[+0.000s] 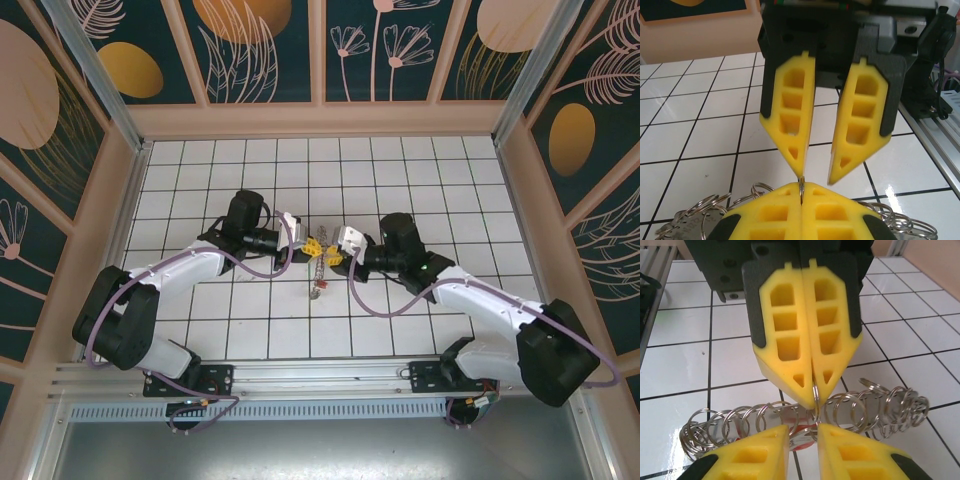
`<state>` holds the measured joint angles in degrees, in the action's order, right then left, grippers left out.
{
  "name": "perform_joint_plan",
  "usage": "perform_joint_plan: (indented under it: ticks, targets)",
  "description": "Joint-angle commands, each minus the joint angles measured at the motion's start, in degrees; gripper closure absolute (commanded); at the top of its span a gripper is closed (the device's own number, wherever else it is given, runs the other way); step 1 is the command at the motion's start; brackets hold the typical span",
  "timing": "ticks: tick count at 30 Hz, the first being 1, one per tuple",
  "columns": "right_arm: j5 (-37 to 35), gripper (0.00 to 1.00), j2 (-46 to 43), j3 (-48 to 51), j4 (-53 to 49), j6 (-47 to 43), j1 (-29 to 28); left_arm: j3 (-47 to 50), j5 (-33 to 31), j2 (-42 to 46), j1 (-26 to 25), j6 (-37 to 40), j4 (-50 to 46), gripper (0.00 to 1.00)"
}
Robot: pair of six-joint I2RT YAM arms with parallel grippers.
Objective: Put the keys on the keyring
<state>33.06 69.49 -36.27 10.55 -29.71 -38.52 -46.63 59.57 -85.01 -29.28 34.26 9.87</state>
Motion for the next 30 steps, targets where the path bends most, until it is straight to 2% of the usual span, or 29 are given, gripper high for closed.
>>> perform_joint_plan:
  ticks: [1, 20, 22, 30]
  targets:
    - [1.00, 0.77, 1.14, -1.68, 3.38, -0.58, -0.32, -1.77, 2.56, 0.43, -0.16, 0.41, 0.90, 1.00]
    - [-0.01, 0.78, 1.86, -0.02, 8.90, 1.07, -0.32, -3.03, 3.89, -0.63, -0.17, 2.10, -1.41, 1.00]
    - [0.59, 0.84, 2.04, -0.19, 8.23, 0.86, -0.32, -2.96, 3.94, -0.34, -0.17, 2.13, -1.36, 1.00]
    - [-2.22, 0.93, 1.88, -0.91, 2.93, -1.73, -0.24, -2.76, 3.27, -0.07, -0.17, 2.13, -1.41, 1.00]
